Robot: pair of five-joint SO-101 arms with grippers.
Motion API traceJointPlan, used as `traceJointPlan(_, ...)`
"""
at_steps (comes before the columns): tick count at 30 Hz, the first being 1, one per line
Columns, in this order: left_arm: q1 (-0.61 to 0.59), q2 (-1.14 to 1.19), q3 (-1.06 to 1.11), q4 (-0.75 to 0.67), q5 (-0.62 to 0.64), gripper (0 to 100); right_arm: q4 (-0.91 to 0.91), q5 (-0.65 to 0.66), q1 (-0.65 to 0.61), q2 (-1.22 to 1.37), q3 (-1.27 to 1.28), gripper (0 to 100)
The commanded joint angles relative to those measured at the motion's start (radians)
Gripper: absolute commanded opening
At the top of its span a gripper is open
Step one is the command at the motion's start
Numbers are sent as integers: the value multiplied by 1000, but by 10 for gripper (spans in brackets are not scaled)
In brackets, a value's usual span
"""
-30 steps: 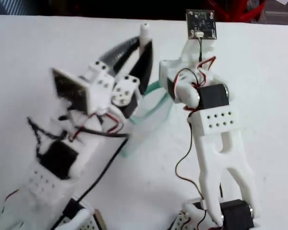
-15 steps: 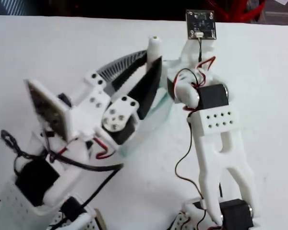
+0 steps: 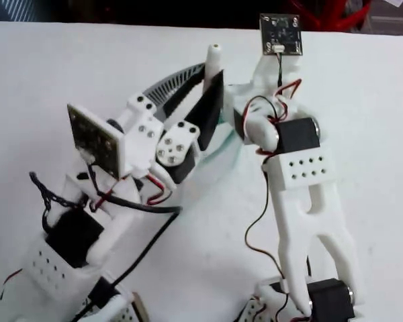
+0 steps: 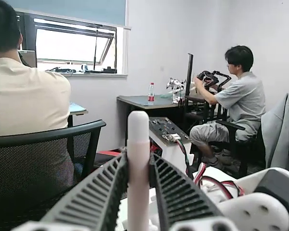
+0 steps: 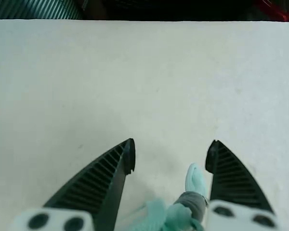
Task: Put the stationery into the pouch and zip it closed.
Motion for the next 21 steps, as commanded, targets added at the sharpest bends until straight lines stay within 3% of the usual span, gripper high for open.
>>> traceJointPlan(1, -5, -10, -46, -2, -8, 24, -1, -2, 7, 19, 51, 240)
traceJointPlan(10, -10, -24, 140, 3, -8, 31, -1, -2, 8, 19, 51, 240)
traceJointPlan(12, -16, -61, 152, 21, -5, 81, -1, -2, 8, 19, 51, 240)
traceJointPlan(16, -53, -189, 143, 190, 126, 205, -1, -2, 8, 19, 49, 240)
traceJointPlan(21, -128, -306, 109, 388, 157, 215, -1, -2, 8, 19, 49, 240)
